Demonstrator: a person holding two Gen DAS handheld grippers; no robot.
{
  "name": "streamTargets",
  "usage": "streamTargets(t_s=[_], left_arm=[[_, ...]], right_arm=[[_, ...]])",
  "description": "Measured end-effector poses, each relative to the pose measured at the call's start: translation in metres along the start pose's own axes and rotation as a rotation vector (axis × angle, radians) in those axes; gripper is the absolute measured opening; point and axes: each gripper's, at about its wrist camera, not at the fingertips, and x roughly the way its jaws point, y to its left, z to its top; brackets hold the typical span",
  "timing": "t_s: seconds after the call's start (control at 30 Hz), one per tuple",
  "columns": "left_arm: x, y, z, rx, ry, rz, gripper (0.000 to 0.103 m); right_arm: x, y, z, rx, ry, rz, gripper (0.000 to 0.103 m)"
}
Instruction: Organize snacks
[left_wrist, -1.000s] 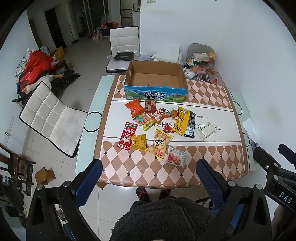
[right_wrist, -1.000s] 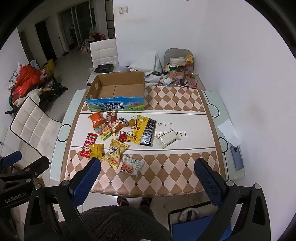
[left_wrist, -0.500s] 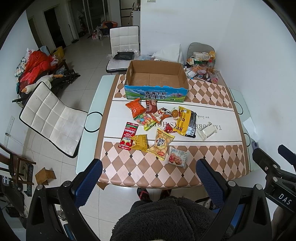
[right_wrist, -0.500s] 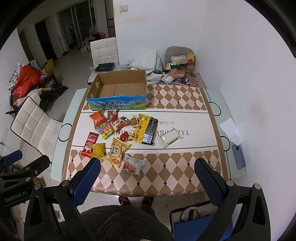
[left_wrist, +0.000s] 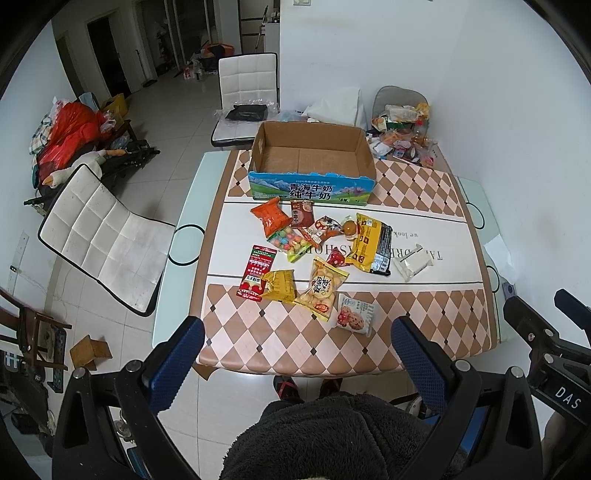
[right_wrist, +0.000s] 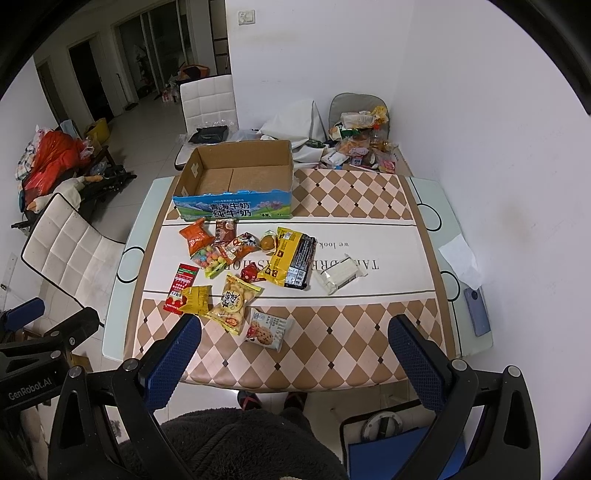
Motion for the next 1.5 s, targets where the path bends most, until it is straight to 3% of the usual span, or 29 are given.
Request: streamTargets(t_s=[1.5], left_arm=[[0.000, 0.006, 0.000, -0.001, 0.004, 0.003, 0.103]], right_arm=[[0.011, 0.008, -0.001, 0.001, 0.013, 0.007, 0.103]])
